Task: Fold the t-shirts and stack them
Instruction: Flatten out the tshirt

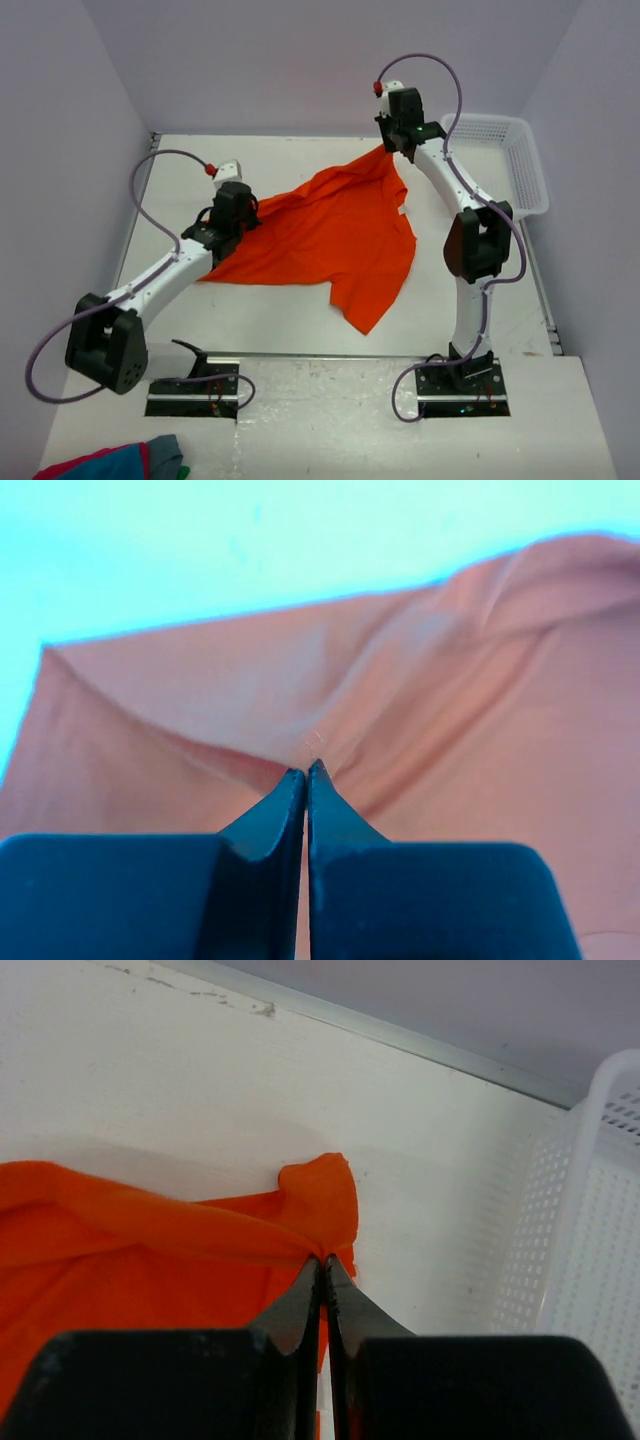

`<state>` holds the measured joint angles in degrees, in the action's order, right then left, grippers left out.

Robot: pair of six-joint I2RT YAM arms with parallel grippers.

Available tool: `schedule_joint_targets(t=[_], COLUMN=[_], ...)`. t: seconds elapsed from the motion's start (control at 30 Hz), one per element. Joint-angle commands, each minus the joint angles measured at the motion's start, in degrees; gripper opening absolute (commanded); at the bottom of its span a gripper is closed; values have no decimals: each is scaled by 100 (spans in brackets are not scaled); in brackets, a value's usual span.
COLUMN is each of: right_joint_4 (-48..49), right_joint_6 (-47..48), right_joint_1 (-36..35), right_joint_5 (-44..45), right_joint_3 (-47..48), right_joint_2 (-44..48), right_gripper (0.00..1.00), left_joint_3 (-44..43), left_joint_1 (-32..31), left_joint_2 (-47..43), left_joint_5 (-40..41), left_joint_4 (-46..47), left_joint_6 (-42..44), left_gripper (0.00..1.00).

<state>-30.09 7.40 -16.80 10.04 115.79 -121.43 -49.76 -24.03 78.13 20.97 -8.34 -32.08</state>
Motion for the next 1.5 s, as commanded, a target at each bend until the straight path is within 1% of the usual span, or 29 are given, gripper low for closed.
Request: schedule_joint_targets(t=[0.0,0.13,0.23,0.3,0.33,0.4,0.43,0.5,0.53,0.57,0.6,0.63,0.67,0.7,0.77,0.8,0.83,0.97,1.03,1.1,1.13,1.2,1.27,1.33,1.37,1.47], right_joint_4=[-199,-226,-191,-208,-252,-480,-620,-989,-1077,-1157,-1192,-1219,-1158,-1149,-1192,-1193,-1219,-1079,-964,-859,-832,-788,-526,-463,-437,-401], right_joint_6=[-283,-440,-476,-485,-459,-406,-354,-266,-100,-29,42,138,209,270,394,420,412,288,393,682,806,1095,1315,1247,1186,1053], right_joint_1=[54,80,89,89,89,89,80,54,-16,-77,-148,-270,-367,-586,-850,-1034,-1097,-1107,-1106,-1106,-1106,-1107,-1080,-923,-730,-431], right_joint_5=[586,1016,1201,1298,1307,1342,1316,1264,1168,1175,1175,1045,1035,1026,1018,974,773,228,279,673,822,1278,1482,1387,1299,1087], right_joint_3=[628,726,630,542,559,795,935,1489,1743,1832,1912,1956,1922,1895,1965,1974,1957,1737,1701,1823,1903,2035,1887,1825,1825,1982], right_joint_2=[436,716,1225,1752,1928,2410,2552,2938,3097,3255,3605,3800,4011,4369,4653,4794,5056,5620,5674,5534,5272,4998,4743,4550,4349,3857], right_gripper=[0,0,0,0,0,0,0,0,0,0,0,0,0,0,0,0,0,0,0,0,0,0,0,0,0,0], left_joint_3=[-543,-1174,-1711,-2036,-2351,-2678,-3071,-3530,-3967,-4163,-4365,-4759,-4963,-5374,-5754,-6095,-6238,-6783,-6881,-6881,-6855,-6741,-6583,-6460,-6424,-6397], left_joint_1=[30,39,56,74,74,83,83,83,74,83,83,74,83,83,83,74,74,74,74,57,48,30,30,30,30,39], left_joint_2=[-771,-1387,-1704,-1818,-1862,-1959,-1977,-1959,-1942,-1950,-1977,-2003,-2029,-2047,-2100,-2126,-2187,-2284,-2311,-2258,-2171,-2022,-1933,-1819,-1758,-1407], left_joint_5=[495,794,891,1022,1032,1093,1093,1041,980,901,848,821,786,707,567,514,461,180,266,556,731,829,917,996,1005,1154], left_joint_4=[-615,-924,-994,-1073,-1117,-1143,-1239,-1363,-1468,-1521,-1565,-1687,-1758,-1846,-2083,-2232,-2286,-2558,-2629,-2681,-2690,-2682,-2568,-2445,-2410,-2331], left_joint_6=[96,298,588,772,860,1132,1212,1458,1545,1694,1739,1775,1879,1924,2038,2073,2126,2214,2267,2302,2337,2364,2416,2504,2513,2618], left_gripper=[0,0,0,0,0,0,0,0,0,0,0,0,0,0,0,0,0,0,0,0,0,0,0,0,0,0])
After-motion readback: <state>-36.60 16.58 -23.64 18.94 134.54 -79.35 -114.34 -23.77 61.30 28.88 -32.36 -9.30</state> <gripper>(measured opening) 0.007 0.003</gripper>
